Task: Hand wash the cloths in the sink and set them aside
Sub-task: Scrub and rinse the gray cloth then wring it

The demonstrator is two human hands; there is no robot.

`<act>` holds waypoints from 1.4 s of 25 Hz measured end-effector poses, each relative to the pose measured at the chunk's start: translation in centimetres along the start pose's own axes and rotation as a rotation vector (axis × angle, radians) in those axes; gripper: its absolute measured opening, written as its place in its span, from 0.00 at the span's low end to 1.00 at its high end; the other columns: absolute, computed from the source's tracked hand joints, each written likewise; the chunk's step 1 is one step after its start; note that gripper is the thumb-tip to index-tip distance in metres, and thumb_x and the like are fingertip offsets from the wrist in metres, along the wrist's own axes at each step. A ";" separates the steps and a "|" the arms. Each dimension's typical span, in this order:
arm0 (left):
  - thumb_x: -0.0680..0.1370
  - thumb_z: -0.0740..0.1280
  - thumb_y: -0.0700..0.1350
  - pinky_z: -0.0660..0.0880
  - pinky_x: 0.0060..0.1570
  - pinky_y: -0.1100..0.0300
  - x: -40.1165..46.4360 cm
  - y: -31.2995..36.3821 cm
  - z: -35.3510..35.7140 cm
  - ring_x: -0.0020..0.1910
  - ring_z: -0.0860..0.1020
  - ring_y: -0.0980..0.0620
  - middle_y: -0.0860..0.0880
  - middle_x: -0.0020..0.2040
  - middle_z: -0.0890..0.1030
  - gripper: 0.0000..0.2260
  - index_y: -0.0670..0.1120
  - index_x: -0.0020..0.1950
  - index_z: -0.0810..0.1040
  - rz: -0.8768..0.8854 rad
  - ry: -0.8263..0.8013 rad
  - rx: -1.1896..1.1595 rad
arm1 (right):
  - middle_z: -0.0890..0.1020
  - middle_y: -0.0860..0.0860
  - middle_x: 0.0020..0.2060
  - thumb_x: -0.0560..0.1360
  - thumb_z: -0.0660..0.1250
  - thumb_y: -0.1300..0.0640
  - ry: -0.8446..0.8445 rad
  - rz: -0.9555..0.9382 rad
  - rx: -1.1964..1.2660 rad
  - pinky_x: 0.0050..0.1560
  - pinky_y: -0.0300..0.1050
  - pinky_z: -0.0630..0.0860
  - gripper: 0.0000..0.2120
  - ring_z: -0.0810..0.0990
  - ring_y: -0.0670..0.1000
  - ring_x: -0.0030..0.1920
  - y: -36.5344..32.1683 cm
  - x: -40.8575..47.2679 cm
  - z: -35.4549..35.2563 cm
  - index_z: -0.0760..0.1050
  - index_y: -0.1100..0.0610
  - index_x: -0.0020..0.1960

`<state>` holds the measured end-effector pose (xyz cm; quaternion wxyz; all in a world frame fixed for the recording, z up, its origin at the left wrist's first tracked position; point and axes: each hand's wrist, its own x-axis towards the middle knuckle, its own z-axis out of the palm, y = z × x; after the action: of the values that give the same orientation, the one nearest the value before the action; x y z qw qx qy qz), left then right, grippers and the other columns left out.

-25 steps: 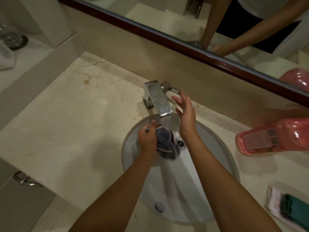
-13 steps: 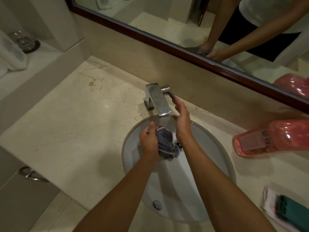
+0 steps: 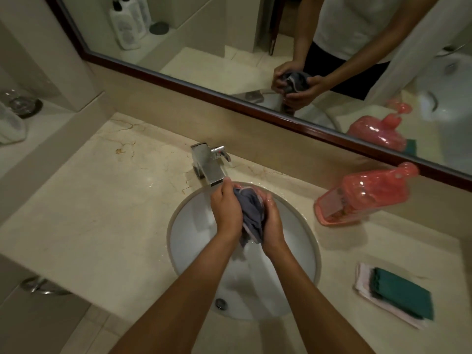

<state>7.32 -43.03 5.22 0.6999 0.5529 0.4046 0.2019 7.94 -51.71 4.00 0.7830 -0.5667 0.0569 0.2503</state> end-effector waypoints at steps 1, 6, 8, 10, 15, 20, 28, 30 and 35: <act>0.82 0.58 0.55 0.76 0.37 0.60 -0.8 1.2 0.4 0.33 0.79 0.54 0.52 0.31 0.80 0.19 0.50 0.35 0.76 0.010 -0.034 0.027 | 0.83 0.53 0.62 0.82 0.59 0.46 -0.005 -0.049 -0.008 0.64 0.45 0.76 0.21 0.81 0.49 0.63 -0.8 -0.8 0.0 0.76 0.56 0.69; 0.80 0.54 0.62 0.77 0.54 0.49 -4.0 5.7 1.5 0.50 0.82 0.46 0.45 0.48 0.83 0.21 0.47 0.51 0.78 -0.126 -0.298 0.145 | 0.84 0.48 0.53 0.83 0.58 0.48 0.157 -0.217 -0.451 0.53 0.43 0.76 0.15 0.82 0.45 0.53 -4.6 -3.8 0.2 0.78 0.53 0.61; 0.84 0.52 0.63 0.77 0.61 0.46 -4.7 6.8 1.1 0.56 0.82 0.43 0.40 0.55 0.83 0.28 0.41 0.62 0.77 -0.190 -0.445 0.205 | 0.84 0.51 0.44 0.84 0.59 0.49 0.311 -0.215 -0.534 0.47 0.47 0.74 0.15 0.82 0.51 0.46 -6.2 -4.2 -0.1 0.80 0.56 0.49; 0.84 0.51 0.64 0.80 0.57 0.49 -5.2 7.6 0.3 0.56 0.82 0.45 0.41 0.58 0.83 0.29 0.42 0.66 0.76 -0.187 -0.553 0.216 | 0.84 0.54 0.40 0.84 0.59 0.51 0.427 -0.134 -0.445 0.45 0.49 0.75 0.17 0.82 0.57 0.44 -7.7 -4.3 -0.3 0.80 0.57 0.42; 0.83 0.55 0.62 0.79 0.47 0.63 -7.6 8.0 -0.6 0.54 0.84 0.53 0.46 0.59 0.85 0.23 0.48 0.65 0.80 -0.248 -0.784 0.160 | 0.86 0.56 0.41 0.84 0.56 0.47 0.537 0.091 -0.037 0.51 0.52 0.81 0.21 0.85 0.60 0.47 -9.7 -5.4 0.0 0.82 0.57 0.46; 0.81 0.54 0.66 0.76 0.64 0.51 -7.6 7.7 -1.5 0.57 0.83 0.53 0.51 0.56 0.86 0.24 0.54 0.65 0.79 -0.144 -0.916 0.352 | 0.87 0.58 0.49 0.82 0.58 0.42 0.421 0.079 -0.015 0.60 0.55 0.79 0.23 0.85 0.58 0.52 -9.8 -7.0 0.6 0.83 0.58 0.55; 0.84 0.51 0.63 0.76 0.61 0.46 -4.9 9.5 -3.4 0.52 0.83 0.50 0.48 0.52 0.86 0.25 0.51 0.59 0.82 0.146 -0.952 0.757 | 0.85 0.56 0.47 0.83 0.56 0.41 0.410 0.167 -0.394 0.50 0.55 0.82 0.21 0.83 0.55 0.47 -10.1 -7.9 1.8 0.80 0.53 0.46; 0.84 0.47 0.64 0.74 0.64 0.48 -4.4 10.1 -3.6 0.58 0.80 0.49 0.48 0.58 0.83 0.26 0.52 0.67 0.77 0.204 -1.012 0.789 | 0.86 0.53 0.48 0.81 0.56 0.36 0.368 0.215 -0.301 0.43 0.49 0.80 0.22 0.84 0.52 0.47 -10.0 -7.9 2.6 0.81 0.50 0.52; 0.84 0.56 0.61 0.79 0.59 0.51 -2.3 11.9 -4.8 0.54 0.85 0.47 0.45 0.53 0.86 0.23 0.48 0.59 0.84 -0.216 -1.116 0.566 | 0.86 0.56 0.40 0.78 0.68 0.42 0.559 0.170 -0.259 0.33 0.42 0.76 0.18 0.83 0.54 0.35 -8.7 -7.7 2.0 0.82 0.58 0.47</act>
<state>4.16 -38.10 16.87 0.6486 0.6945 0.0703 -0.3033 4.84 -54.38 15.04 0.6347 -0.7015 0.2848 0.1545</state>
